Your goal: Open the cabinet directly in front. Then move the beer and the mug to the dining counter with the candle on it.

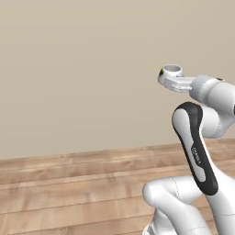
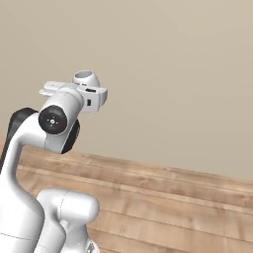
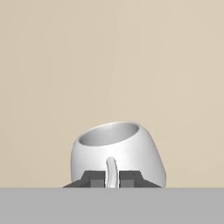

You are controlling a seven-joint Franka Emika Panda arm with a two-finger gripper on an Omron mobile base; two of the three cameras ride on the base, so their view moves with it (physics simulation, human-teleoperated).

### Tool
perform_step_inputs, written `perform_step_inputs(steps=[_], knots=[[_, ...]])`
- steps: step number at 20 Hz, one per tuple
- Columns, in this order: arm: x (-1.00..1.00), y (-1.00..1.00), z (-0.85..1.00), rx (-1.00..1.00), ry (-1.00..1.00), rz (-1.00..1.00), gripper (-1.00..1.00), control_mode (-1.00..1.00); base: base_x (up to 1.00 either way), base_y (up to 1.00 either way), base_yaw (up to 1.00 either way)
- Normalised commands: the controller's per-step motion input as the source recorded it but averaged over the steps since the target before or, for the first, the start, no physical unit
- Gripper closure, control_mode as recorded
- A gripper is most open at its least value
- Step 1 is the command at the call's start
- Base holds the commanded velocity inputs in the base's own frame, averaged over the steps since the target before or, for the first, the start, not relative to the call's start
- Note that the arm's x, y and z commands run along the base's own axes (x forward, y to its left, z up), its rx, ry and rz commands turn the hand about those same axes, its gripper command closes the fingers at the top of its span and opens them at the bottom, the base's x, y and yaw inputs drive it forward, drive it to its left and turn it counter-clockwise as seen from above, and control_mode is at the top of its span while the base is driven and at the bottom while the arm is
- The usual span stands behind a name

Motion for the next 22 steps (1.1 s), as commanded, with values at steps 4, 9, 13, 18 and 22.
perform_step_inputs(steps=[4,9,13,18,22], knots=[[0.00,0.00,0.00,0.00,0.00,0.00,1.00,1.00,1.00,0.36,0.03],[0.00,0.00,0.00,0.00,0.00,0.00,1.00,1.00,1.00,0.30,0.06],[0.00,0.00,0.00,0.00,0.00,0.00,1.00,1.00,1.00,0.02,0.35],[0.00,0.00,0.00,0.00,0.00,0.00,1.00,1.00,0.91,0.00,0.73],[0.00,0.00,0.00,0.00,0.00,0.00,1.00,1.00,0.68,-0.02,0.80]])
